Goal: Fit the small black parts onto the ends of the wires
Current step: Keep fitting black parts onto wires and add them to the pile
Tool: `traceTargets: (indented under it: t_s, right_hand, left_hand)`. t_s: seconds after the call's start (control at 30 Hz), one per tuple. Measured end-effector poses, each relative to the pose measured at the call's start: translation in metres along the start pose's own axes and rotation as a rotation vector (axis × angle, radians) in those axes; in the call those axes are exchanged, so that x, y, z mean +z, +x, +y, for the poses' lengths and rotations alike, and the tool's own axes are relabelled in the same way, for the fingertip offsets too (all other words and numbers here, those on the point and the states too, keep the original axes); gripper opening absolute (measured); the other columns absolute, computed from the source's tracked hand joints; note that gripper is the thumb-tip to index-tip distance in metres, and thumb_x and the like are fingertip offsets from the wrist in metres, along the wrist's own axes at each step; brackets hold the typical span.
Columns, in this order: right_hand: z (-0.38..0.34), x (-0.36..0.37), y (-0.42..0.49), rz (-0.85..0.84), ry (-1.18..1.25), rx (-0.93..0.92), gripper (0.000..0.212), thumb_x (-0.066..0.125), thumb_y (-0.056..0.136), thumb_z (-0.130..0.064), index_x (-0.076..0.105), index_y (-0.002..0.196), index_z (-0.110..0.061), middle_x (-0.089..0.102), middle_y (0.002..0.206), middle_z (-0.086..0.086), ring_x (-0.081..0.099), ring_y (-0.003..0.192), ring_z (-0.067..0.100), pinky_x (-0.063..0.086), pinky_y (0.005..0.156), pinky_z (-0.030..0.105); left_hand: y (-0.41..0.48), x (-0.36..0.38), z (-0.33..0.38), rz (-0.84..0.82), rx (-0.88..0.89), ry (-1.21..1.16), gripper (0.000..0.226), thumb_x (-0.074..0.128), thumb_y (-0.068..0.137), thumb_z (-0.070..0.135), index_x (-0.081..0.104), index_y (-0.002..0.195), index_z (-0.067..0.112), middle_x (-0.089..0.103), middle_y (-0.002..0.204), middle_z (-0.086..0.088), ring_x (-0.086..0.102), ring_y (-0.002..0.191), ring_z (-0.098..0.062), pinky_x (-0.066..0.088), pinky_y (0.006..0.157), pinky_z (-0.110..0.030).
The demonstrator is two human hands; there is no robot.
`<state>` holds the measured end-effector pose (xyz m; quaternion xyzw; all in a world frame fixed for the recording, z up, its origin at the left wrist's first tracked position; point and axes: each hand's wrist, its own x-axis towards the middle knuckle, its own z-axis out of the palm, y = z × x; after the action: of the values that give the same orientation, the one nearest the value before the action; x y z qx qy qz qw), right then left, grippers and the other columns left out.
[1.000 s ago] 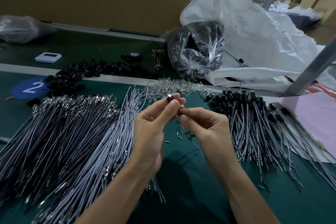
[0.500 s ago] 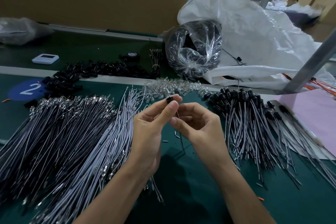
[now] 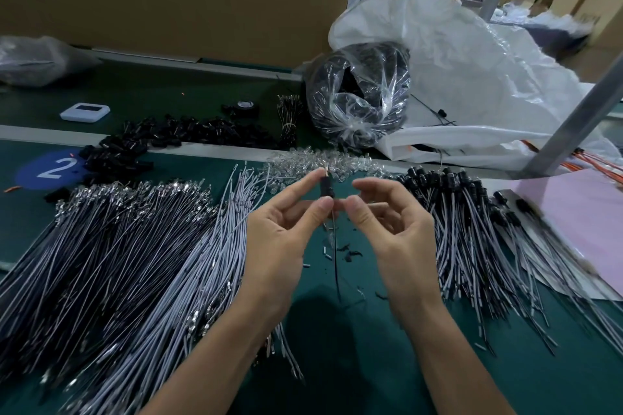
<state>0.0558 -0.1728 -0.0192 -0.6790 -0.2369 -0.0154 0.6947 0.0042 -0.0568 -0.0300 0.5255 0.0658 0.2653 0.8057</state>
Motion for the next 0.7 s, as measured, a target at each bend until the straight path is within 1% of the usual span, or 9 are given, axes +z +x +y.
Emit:
traceTargets:
  t_s: [0.03,0.07,0.17,0.23,0.33,0.47,0.57,0.63,0.7]
  right_hand:
    - [-0.0009,-0.0016,0.0006,-0.018,0.015,0.010,0.030,0.072,0.079,-0.039,0.070,0.102,-0.022,0.073,0.089,0.004,0.070,0.076,0.011,0.053,0.066,0.018]
    - [-0.0012,-0.0024,0.0012,-0.043,0.036,0.020,0.030,0.071,0.080,-0.039,0.071,0.103,-0.019,0.072,0.090,0.006,0.069,0.075,0.010,0.052,0.065,0.018]
    - [-0.0007,-0.0017,0.0022,-0.063,0.062,0.010,0.021,0.070,0.080,-0.028,0.074,0.090,-0.010,0.069,0.089,0.014,0.066,0.072,0.012,0.051,0.065,0.019]
    - [-0.0002,-0.0025,0.0026,-0.024,0.146,0.010,0.012,0.071,0.079,-0.025,0.076,0.086,-0.016,0.071,0.083,0.007,0.064,0.071,0.009,0.051,0.066,0.021]
    - [-0.0011,-0.0058,0.0049,-0.005,0.236,0.008,0.008,0.070,0.081,-0.020,0.076,0.086,-0.020,0.071,0.077,-0.006,0.059,0.066,0.002,0.048,0.065,0.015]
    - [-0.0001,-0.0075,0.0063,-0.031,0.152,-0.011,0.014,0.065,0.090,-0.008,0.074,0.095,-0.017,0.069,0.078,-0.009,0.058,0.071,0.001,0.048,0.069,0.014]
    - [-0.0013,-0.0080,0.0056,-0.053,0.147,-0.004,0.009,0.067,0.087,-0.008,0.073,0.094,-0.012,0.071,0.081,-0.004,0.064,0.074,0.007,0.050,0.068,0.016]
    - [-0.0020,-0.0083,0.0055,-0.077,0.139,0.000,0.011,0.069,0.083,-0.014,0.073,0.093,-0.011,0.072,0.080,-0.001,0.066,0.073,0.009,0.052,0.068,0.018]
    - [-0.0014,-0.0079,0.0060,-0.106,0.126,0.001,0.011,0.069,0.081,-0.016,0.072,0.091,-0.012,0.072,0.077,0.000,0.066,0.071,0.010,0.053,0.068,0.019]
  left_hand:
    - [-0.0002,0.0001,-0.0001,-0.036,0.010,0.051,0.039,0.073,0.074,0.020,0.069,0.113,0.021,0.077,0.084,-0.006,0.073,0.080,-0.010,0.055,0.076,-0.018]
    - [-0.0004,0.0003,-0.0005,-0.074,0.016,0.088,0.041,0.073,0.074,0.021,0.066,0.114,0.019,0.077,0.080,-0.006,0.072,0.076,-0.010,0.054,0.072,-0.016]
    - [-0.0016,0.0008,-0.0011,-0.112,0.018,0.152,0.040,0.074,0.073,0.024,0.060,0.109,0.015,0.076,0.077,-0.006,0.071,0.070,-0.010,0.053,0.066,-0.016]
    - [-0.0023,0.0006,-0.0013,-0.113,0.018,0.188,0.035,0.076,0.071,0.023,0.064,0.103,0.014,0.077,0.079,-0.006,0.072,0.069,-0.012,0.054,0.065,-0.018]
    - [-0.0027,0.0008,-0.0027,-0.126,0.057,0.231,0.018,0.074,0.072,0.022,0.075,0.088,0.016,0.077,0.079,-0.005,0.072,0.070,-0.013,0.054,0.065,-0.017]
    - [-0.0022,-0.0014,-0.0043,-0.076,0.121,0.343,0.012,0.073,0.074,0.032,0.077,0.081,0.023,0.073,0.072,0.003,0.063,0.064,-0.008,0.053,0.061,-0.022]
    - [-0.0010,-0.0028,-0.0040,-0.051,0.183,0.426,0.008,0.071,0.079,0.034,0.074,0.080,0.027,0.067,0.067,0.009,0.058,0.060,-0.005,0.048,0.057,-0.020]
    - [0.0002,-0.0041,-0.0039,-0.038,0.239,0.492,0.002,0.070,0.084,0.028,0.071,0.083,0.027,0.067,0.069,0.012,0.059,0.063,-0.004,0.047,0.060,-0.018]
    - [0.0001,-0.0057,-0.0038,-0.013,0.343,0.594,0.007,0.069,0.089,0.019,0.069,0.085,0.024,0.066,0.074,0.013,0.060,0.068,-0.004,0.049,0.064,-0.018]
